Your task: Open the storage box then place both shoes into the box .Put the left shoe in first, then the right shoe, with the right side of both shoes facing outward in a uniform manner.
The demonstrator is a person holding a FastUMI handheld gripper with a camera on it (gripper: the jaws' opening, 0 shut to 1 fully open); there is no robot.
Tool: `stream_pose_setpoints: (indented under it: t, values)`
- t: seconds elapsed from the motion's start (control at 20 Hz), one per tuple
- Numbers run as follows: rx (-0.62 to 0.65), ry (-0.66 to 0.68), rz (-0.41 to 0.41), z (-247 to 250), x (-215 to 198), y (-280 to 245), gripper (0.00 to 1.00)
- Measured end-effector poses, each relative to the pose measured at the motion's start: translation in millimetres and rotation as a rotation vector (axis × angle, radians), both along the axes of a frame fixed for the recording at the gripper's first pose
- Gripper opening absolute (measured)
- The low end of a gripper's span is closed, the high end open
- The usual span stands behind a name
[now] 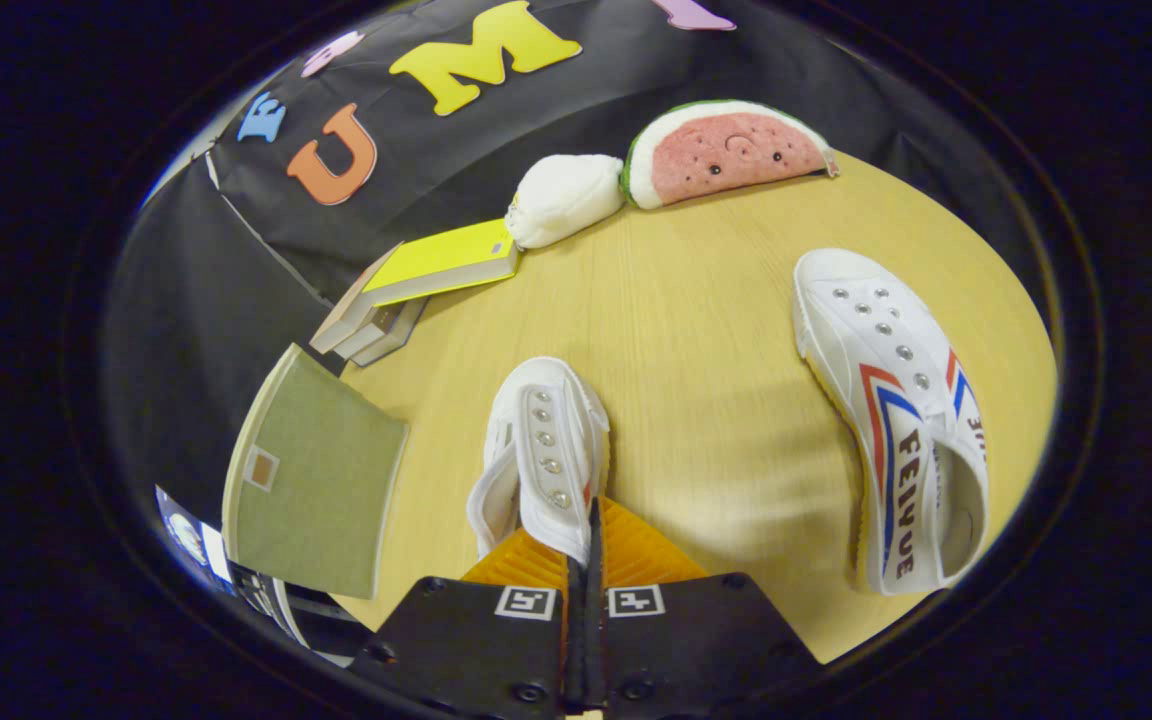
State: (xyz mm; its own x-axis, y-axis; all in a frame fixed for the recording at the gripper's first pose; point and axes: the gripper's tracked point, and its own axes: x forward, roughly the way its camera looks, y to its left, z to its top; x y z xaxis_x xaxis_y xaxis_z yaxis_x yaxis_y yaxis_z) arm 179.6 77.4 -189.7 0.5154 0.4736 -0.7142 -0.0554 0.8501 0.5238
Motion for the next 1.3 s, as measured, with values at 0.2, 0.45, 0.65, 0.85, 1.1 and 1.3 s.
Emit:
stream_pose_setpoints:
  t: [0.2,0.45,0.65,0.85,1.1,1.3]
  values:
    - [0.050,-0.006,-0.014,21.2,-11.8,19.3,0.05]
    - [0.135,-0.026,-0.029,71.0,-28.9,55.8,0.05]
    - [0.179,-0.062,-0.050,128.8,-42.7,92.1,0.05]
    - [0.183,-0.131,-0.043,189.9,-54.0,137.7,0.05]
    - [0.220,-0.133,-0.028,224.9,-58.1,222.9,0.05]
    - [0.260,-0.099,-0.106,213.7,-47.4,283.8,0.05]
